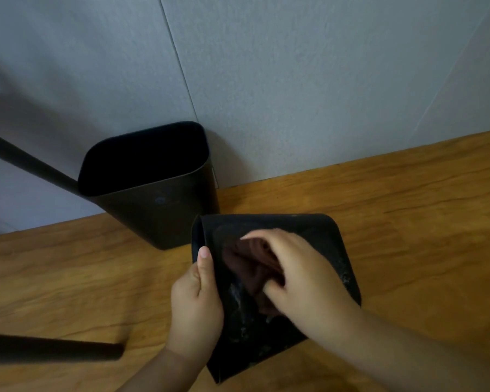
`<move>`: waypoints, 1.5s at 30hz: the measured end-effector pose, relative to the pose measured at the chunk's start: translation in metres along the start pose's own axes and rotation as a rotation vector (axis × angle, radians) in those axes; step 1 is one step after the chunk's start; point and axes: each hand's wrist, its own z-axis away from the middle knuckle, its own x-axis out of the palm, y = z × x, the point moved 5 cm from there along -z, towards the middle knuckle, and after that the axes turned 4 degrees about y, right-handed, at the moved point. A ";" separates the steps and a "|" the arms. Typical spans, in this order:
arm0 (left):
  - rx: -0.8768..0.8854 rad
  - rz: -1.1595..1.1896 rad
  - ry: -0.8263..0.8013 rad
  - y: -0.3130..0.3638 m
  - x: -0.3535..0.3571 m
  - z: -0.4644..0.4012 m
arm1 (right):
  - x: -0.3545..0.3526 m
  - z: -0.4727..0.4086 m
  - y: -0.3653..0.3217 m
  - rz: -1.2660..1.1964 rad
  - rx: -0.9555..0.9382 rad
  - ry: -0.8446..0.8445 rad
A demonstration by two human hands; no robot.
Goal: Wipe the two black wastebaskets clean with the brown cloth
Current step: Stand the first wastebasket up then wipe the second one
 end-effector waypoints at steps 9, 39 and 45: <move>0.062 -0.011 -0.018 0.006 0.004 -0.003 | 0.002 0.000 -0.013 -0.038 -0.071 -0.018; 0.009 -0.025 -0.036 0.002 0.002 -0.002 | -0.006 -0.002 0.013 0.049 -0.139 0.056; 0.050 -0.070 0.007 0.002 -0.001 -0.006 | 0.004 0.009 -0.004 0.034 -0.233 -0.077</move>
